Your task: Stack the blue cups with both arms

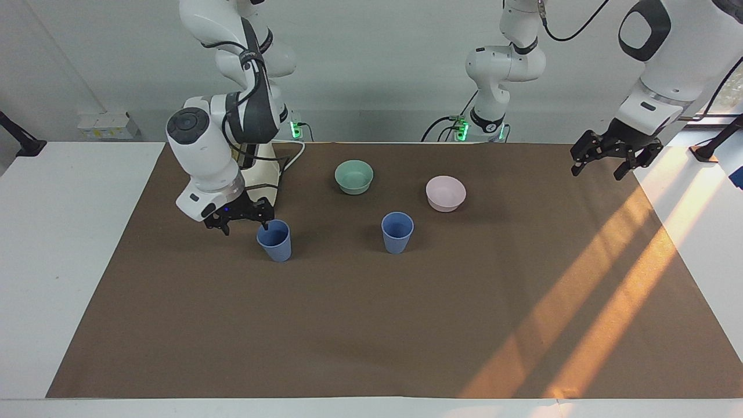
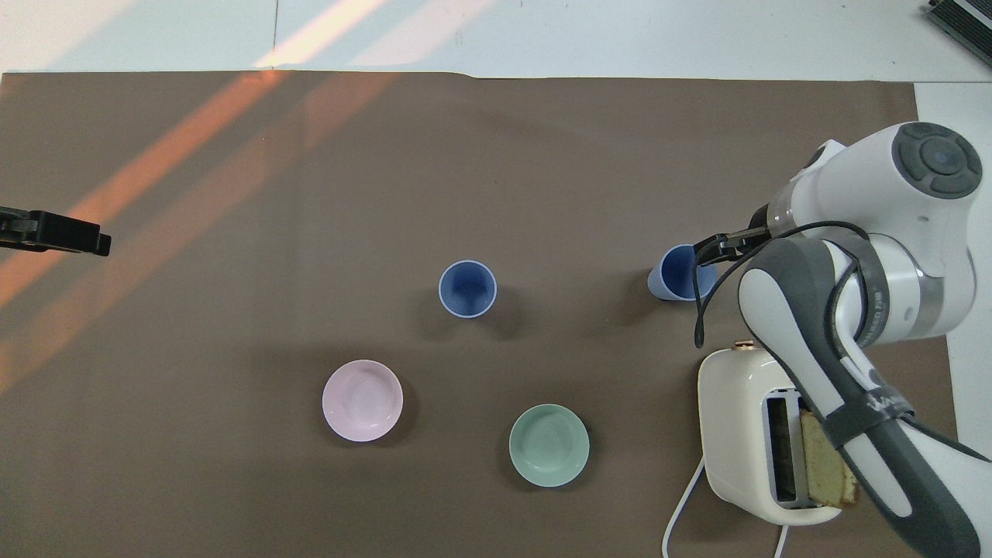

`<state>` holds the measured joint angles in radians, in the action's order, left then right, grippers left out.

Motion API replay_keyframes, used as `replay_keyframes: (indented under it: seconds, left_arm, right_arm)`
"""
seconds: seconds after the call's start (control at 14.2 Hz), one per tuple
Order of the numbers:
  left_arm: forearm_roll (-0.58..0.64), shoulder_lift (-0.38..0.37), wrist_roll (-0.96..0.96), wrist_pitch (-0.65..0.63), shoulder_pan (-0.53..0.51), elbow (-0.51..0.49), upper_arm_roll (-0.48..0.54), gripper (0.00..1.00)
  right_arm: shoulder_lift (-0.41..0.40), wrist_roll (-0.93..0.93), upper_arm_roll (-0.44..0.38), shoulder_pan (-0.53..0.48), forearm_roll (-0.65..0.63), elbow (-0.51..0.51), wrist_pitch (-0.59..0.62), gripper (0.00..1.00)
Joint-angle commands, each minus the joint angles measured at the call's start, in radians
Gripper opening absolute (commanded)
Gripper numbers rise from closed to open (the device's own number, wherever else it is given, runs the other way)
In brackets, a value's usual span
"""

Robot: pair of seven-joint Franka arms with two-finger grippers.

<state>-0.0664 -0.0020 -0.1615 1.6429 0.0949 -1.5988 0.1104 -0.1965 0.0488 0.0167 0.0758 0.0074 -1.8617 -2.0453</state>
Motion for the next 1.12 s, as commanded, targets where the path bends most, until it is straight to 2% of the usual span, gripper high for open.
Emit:
replay_keyframes:
  seconds: [0.0,0.49,0.56,0.63,0.7,0.77,1.05]
  left_arm:
    - [0.039,0.031,-0.036,-0.060,0.034,0.085,0.045,1.00]
    - [0.040,0.017,-0.030,-0.147,0.028,0.085,0.042,1.00]
    - [0.039,0.016,-0.029,-0.156,0.026,0.085,0.041,1.00]
    - [0.037,0.010,-0.027,-0.155,0.025,0.082,0.038,1.00]
    - [0.037,0.004,-0.027,-0.155,0.025,0.076,0.038,1.00]
    - [0.037,0.003,-0.029,-0.149,0.023,0.076,0.038,1.00]
    - [0.034,0.002,-0.030,-0.144,0.022,0.076,0.038,1.00]
  right_arm:
    - [-0.017,0.002,0.000,0.002,0.011,-0.025,-0.044,1.00]
    - [-0.030,0.003,0.000,0.004,0.011,-0.068,-0.070,1.00]
    - [-0.030,0.006,0.000,0.004,0.011,-0.070,-0.070,0.80]
    - [-0.029,0.008,0.000,0.005,0.011,-0.070,-0.070,0.35]
    - [-0.029,0.009,0.000,0.005,0.011,-0.070,-0.069,0.05]
    - [-0.029,0.009,0.000,0.005,0.011,-0.070,-0.067,0.00]
    - [-0.032,0.014,0.002,0.005,0.009,-0.059,-0.055,0.00]
